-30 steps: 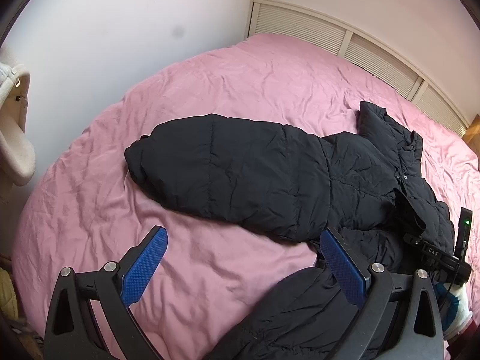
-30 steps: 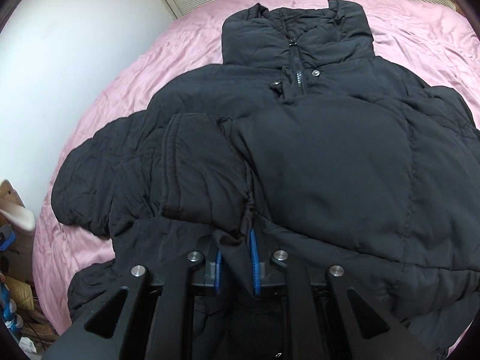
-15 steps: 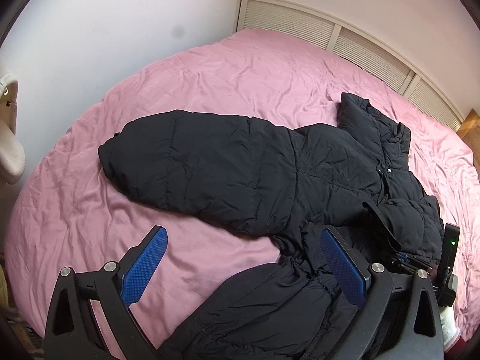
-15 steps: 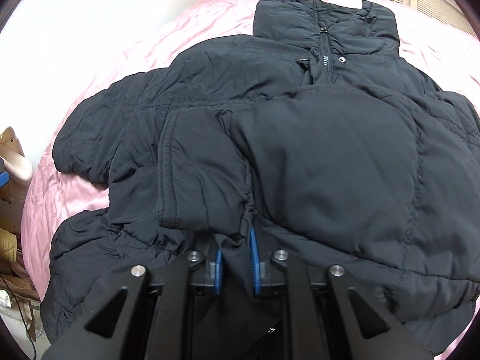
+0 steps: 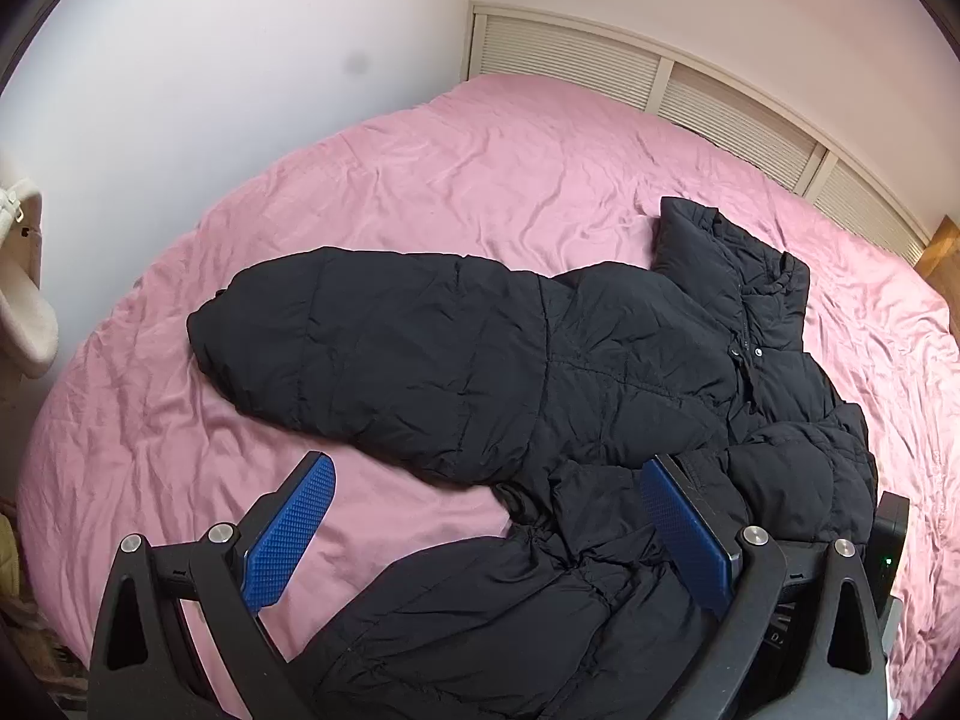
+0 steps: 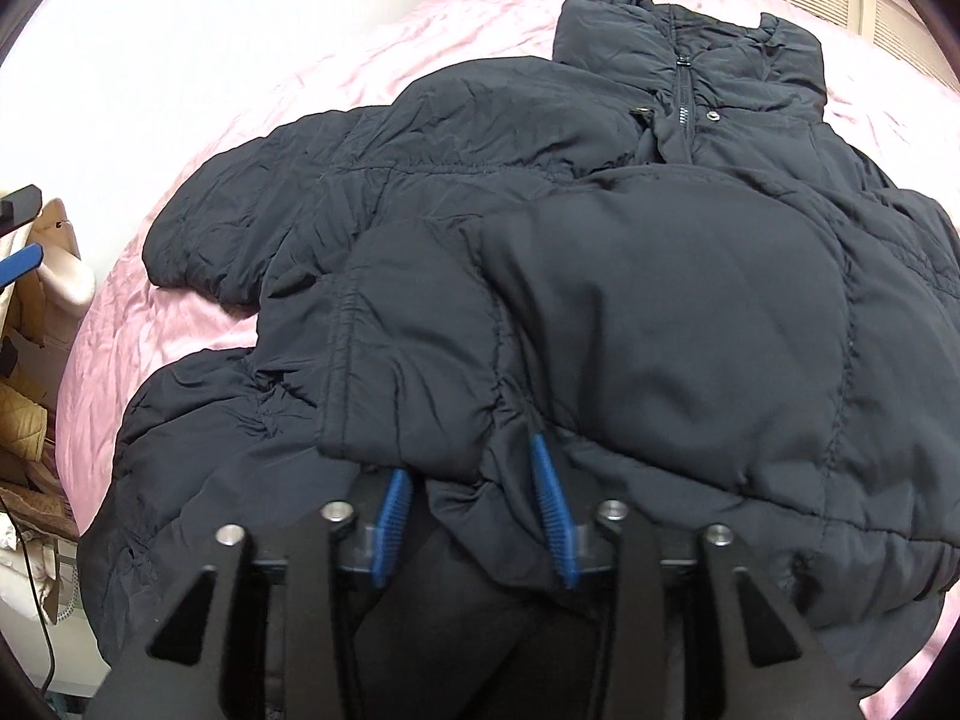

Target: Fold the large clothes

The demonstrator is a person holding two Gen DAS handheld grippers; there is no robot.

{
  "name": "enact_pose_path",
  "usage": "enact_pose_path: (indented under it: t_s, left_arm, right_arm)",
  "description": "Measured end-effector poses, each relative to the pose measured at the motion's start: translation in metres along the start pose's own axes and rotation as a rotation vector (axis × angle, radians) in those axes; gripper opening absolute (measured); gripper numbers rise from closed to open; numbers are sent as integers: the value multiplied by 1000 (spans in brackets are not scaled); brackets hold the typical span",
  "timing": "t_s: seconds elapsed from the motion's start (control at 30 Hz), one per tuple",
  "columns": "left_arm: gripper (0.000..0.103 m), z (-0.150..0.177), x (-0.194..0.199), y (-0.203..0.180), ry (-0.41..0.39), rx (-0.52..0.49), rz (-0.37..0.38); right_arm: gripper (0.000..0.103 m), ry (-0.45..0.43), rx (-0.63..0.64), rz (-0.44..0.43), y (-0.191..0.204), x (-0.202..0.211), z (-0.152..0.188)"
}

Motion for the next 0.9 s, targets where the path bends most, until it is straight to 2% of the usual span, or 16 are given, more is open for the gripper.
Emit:
enact_pose_path:
  t_s: [0.07, 0.2, 0.33, 0.5, 0.63, 0.73, 0.9]
  left_arm:
    - [100, 0, 2, -9, 7, 2, 6]
    - [100, 3, 4, -32, 14, 1, 11]
    - [100, 8, -1, -55, 25, -10, -6]
    - [100, 27, -24, -85, 49, -27, -35]
    - [100, 49, -53, -118, 73, -76, -21]
    - [100, 64, -81, -147, 113, -111, 18]
    - [99, 80, -115, -194, 161, -184, 85]
  right_arm:
    - [59, -3, 22, -7, 5, 6, 2]
    - [59, -31, 53, -44, 11, 30, 2]
    - [59, -77, 54, -37, -2, 61, 0]
    - [59, -100, 24, 51, -48, 94, 5]
    - [59, -92, -33, 131, -96, 101, 12]
    - [59, -80, -58, 213, -131, 102, 18]
    - [59, -59, -116, 283, -174, 101, 28]
Point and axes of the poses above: each gripper's, at about its wrist camera, not at the fingertips, and x roughly against the way its jaws point, y to its left, z to its underside, the point moved 6 cm from there along -x, roughly the way its jaws point, and after that the axes turned 13 degrees about x, right-handed, at the moved point
